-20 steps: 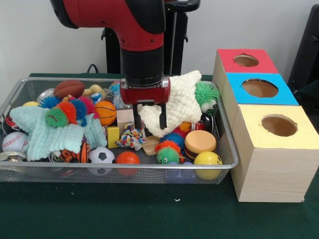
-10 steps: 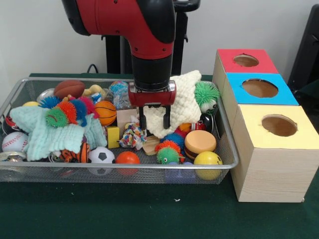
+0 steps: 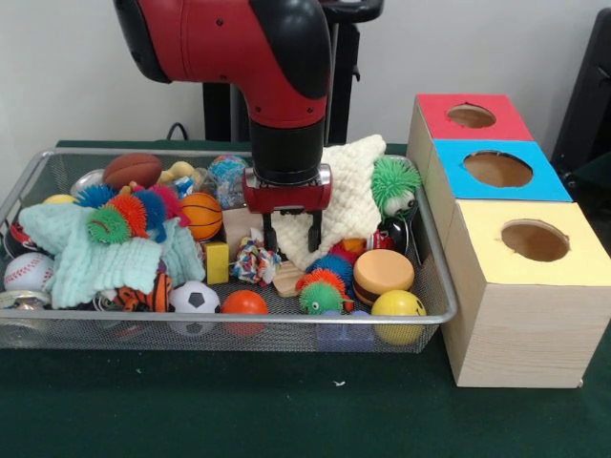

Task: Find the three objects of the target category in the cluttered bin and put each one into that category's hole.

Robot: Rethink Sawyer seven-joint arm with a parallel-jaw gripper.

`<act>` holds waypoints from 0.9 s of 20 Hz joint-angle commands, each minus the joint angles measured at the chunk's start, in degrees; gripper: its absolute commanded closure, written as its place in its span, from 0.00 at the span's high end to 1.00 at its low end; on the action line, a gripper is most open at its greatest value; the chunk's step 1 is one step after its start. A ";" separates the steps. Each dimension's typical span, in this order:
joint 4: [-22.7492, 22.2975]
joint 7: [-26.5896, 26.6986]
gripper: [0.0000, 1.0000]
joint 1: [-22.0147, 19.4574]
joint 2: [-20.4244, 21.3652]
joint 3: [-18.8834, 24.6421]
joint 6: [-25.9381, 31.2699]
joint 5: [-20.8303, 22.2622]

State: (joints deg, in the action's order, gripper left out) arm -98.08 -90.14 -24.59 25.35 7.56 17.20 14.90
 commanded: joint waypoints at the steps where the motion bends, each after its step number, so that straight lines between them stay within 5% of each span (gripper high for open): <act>1: 3.65 -2.46 1.00 0.31 -1.89 -1.49 1.87 3.69; 18: 0.54 -2.61 1.00 -0.35 5.98 0.80 8.57 0.68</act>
State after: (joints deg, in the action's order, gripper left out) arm -97.78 -90.14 -24.18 28.95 6.61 18.58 15.83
